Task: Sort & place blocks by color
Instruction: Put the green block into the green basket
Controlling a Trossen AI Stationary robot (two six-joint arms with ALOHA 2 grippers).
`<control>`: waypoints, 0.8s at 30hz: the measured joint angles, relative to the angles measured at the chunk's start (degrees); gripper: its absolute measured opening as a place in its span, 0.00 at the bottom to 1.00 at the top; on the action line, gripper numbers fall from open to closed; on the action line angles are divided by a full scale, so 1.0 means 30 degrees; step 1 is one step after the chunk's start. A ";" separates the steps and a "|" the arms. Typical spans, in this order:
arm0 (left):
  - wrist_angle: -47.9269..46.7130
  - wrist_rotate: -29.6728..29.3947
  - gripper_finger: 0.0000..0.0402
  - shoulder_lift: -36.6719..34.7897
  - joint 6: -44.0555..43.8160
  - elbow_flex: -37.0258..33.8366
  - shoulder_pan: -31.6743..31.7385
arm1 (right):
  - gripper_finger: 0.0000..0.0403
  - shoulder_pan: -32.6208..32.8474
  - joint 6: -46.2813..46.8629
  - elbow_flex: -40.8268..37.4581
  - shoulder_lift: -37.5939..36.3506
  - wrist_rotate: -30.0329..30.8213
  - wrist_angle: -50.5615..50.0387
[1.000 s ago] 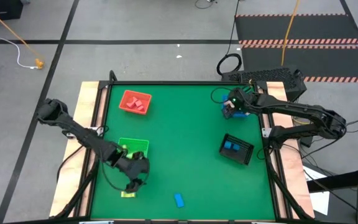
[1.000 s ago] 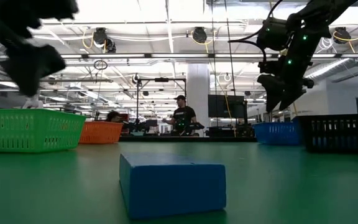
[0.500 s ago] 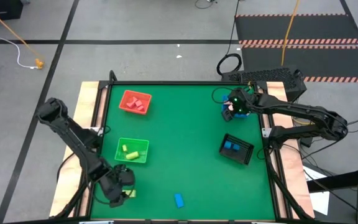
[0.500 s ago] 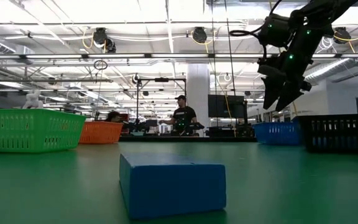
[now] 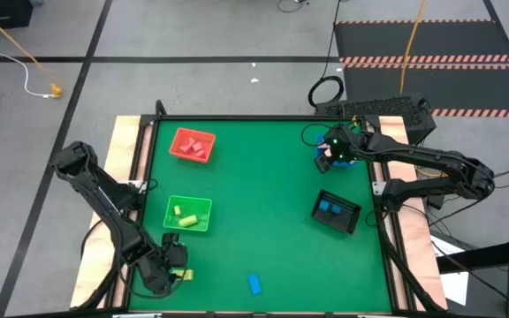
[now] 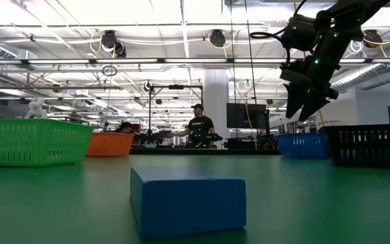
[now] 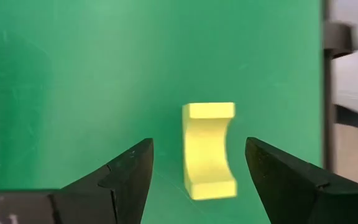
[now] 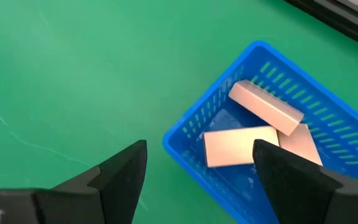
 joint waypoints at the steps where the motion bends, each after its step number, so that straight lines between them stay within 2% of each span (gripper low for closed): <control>1: 0.0046 0.0036 0.63 0.0317 -0.0005 0.0000 0.0000 | 0.70 0.0000 0.0000 0.0000 0.0000 0.0000 0.0113; 11: 0.0420 0.0506 0.63 0.2863 -0.0801 0.0022 -0.0806 | 0.70 0.0000 0.0000 0.0000 0.0000 0.0011 0.1487; 20: 0.0587 -0.1477 0.63 0.4134 -0.1737 0.0124 -0.1727 | 0.70 0.0001 0.0000 0.0000 0.0000 0.0019 0.2870; 22: 0.0521 -0.1779 0.60 0.4154 -0.2269 0.0117 -0.1741 | 0.70 0.0004 0.0000 0.0000 0.0000 0.0022 0.3158; 24: 0.0425 -0.1850 0.54 0.4163 -0.2631 0.0106 -0.1681 | 0.70 0.0000 0.0000 0.0000 0.0000 0.0022 0.3330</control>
